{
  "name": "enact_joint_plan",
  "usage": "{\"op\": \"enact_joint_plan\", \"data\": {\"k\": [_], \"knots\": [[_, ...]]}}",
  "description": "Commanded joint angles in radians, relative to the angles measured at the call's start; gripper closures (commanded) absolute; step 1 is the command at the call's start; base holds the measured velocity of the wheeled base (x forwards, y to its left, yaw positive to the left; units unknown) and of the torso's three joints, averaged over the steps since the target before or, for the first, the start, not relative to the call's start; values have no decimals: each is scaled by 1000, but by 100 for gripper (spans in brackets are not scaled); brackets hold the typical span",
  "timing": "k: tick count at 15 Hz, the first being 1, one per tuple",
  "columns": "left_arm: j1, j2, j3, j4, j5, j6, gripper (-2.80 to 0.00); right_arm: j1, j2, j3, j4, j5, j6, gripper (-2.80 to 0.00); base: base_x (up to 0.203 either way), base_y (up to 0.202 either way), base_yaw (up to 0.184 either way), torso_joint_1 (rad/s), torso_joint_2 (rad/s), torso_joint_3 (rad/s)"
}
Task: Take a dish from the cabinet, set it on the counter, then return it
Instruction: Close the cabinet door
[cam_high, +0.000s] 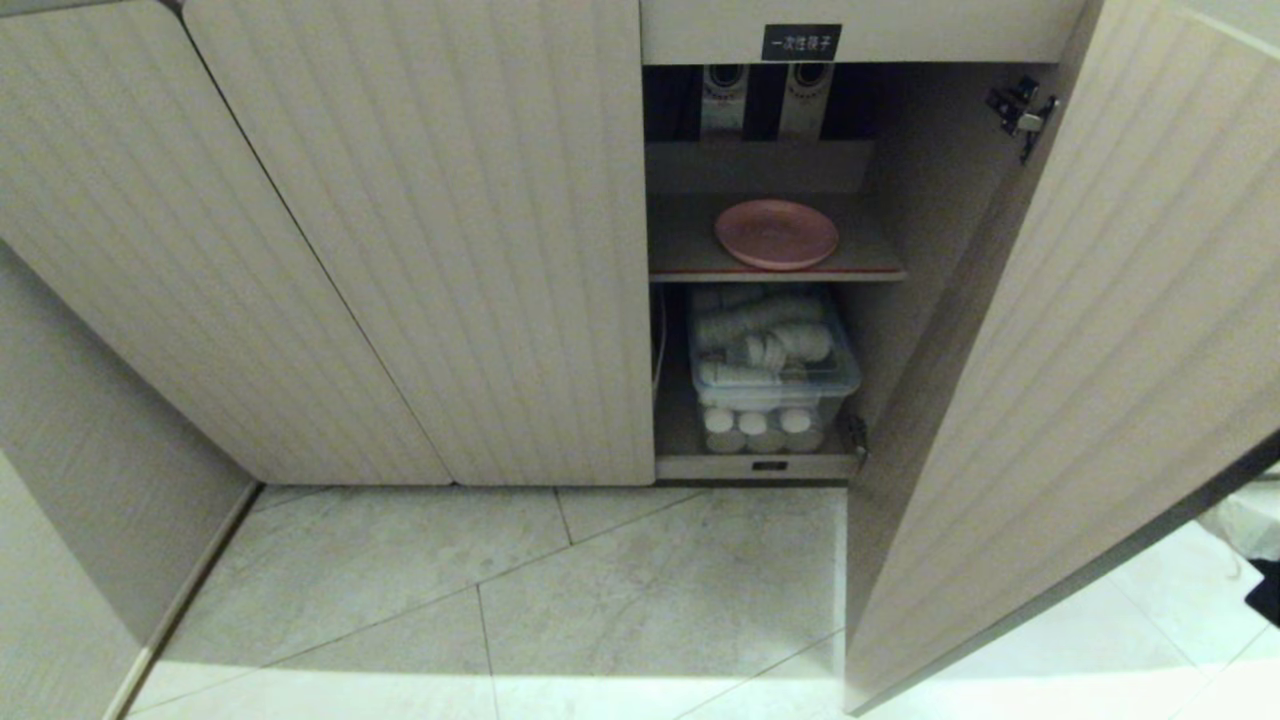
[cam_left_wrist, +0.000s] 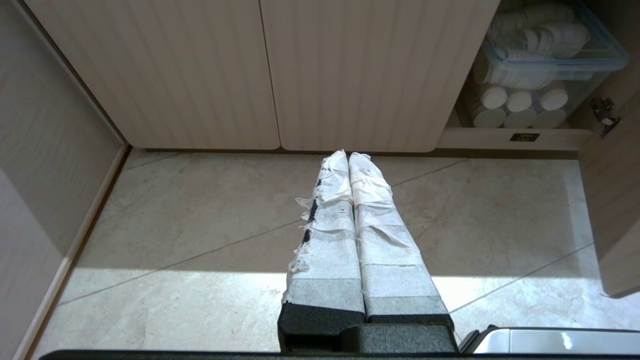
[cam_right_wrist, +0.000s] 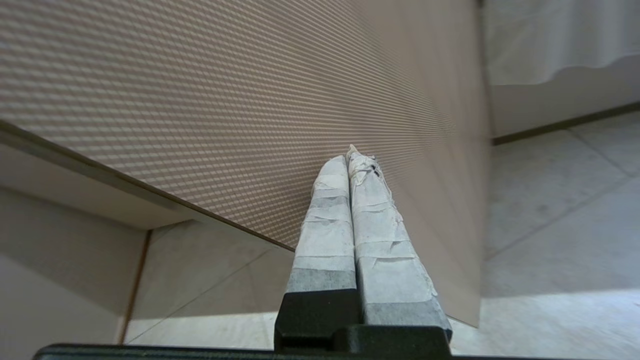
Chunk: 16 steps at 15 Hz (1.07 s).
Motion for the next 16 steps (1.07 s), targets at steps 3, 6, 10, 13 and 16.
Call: {"op": "enact_joint_plan", "data": {"k": [3,6,10,13,16], "knots": [[0,0,0,-1,0,0,0,43,68,-1,-33,-2,25,0,0,0,0,0,0,0],[0,0,0,-1,0,0,0,80,108,-4,-42,-3,38,0,0,0,0,0,0,0],[0,0,0,-1,0,0,0,87,196,-21,-104,-3,38,0,0,0,0,0,0,0],[0,0,0,-1,0,0,0,87,281,-83,-122,-7,39,0,0,0,0,0,0,0],[0,0,0,-1,0,0,0,87,365,-143,-124,-9,37,0,0,0,0,0,0,0]]}}
